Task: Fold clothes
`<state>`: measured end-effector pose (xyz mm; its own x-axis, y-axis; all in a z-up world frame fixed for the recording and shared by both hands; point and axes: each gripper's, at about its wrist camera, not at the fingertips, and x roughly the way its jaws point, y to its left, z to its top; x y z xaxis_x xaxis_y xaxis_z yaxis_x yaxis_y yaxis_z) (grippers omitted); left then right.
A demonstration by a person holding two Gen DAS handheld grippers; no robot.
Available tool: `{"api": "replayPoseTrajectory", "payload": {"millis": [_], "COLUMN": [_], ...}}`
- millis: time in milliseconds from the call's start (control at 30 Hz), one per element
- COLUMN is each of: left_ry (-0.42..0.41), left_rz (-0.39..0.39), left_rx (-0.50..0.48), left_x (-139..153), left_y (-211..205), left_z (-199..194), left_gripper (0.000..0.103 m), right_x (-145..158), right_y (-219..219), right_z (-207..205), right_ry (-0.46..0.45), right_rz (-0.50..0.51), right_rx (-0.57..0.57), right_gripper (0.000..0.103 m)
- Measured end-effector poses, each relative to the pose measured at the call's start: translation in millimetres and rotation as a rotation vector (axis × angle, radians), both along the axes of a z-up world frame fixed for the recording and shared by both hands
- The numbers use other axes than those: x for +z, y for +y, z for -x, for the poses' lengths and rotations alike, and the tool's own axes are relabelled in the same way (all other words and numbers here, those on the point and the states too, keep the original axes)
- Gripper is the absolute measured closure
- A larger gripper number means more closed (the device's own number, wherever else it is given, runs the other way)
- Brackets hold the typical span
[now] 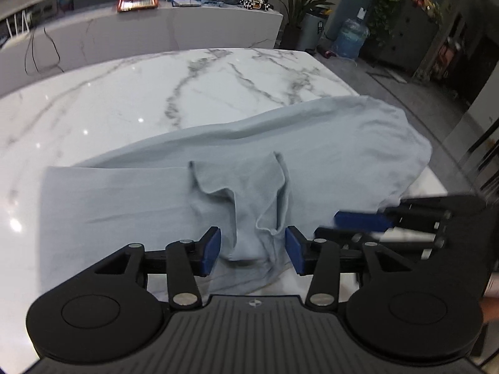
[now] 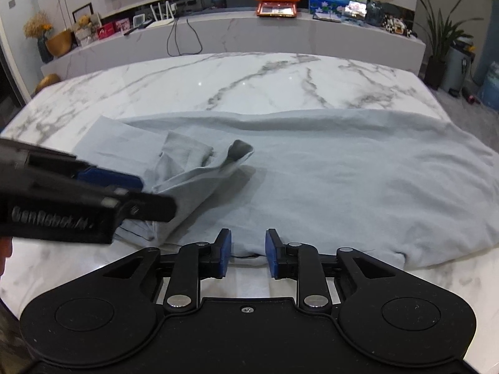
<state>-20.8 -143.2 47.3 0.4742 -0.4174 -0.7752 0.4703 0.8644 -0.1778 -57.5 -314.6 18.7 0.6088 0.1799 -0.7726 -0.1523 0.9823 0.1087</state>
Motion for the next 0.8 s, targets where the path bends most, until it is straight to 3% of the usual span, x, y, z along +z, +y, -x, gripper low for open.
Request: {"api": "replayPoseTrajectory", "payload": {"millis": [133,267,467,633,800], "left_ry": [-0.048,-0.076,-0.083,-0.123,-0.118], "left_rz": [-0.073,-0.131,-0.065,-0.076,-0.112], "left_rx": [0.006,0.020,0.035,-0.037,-0.012], "left_x": [2,-3,-13,-10,-12], "left_y": [24,53,80,70,71], "left_z": [11,18,20,27,27], "left_gripper": [0.050,0.050,0.053,0.053,0.053], "right_x": [6,15,9,-6,17], "right_y": [-1,-7,-10,-17,10], "right_z": [-1,-2,-12,-23,-23], "right_ry": [-0.002,-0.016,0.039,0.125,0.010], "right_rz": [-0.051,-0.168,-0.300,-0.357,-0.307], "right_rx": [-0.048,-0.112,-0.184,-0.301,-0.212], "right_gripper": [0.071,0.066,0.058,0.057,0.057]}}
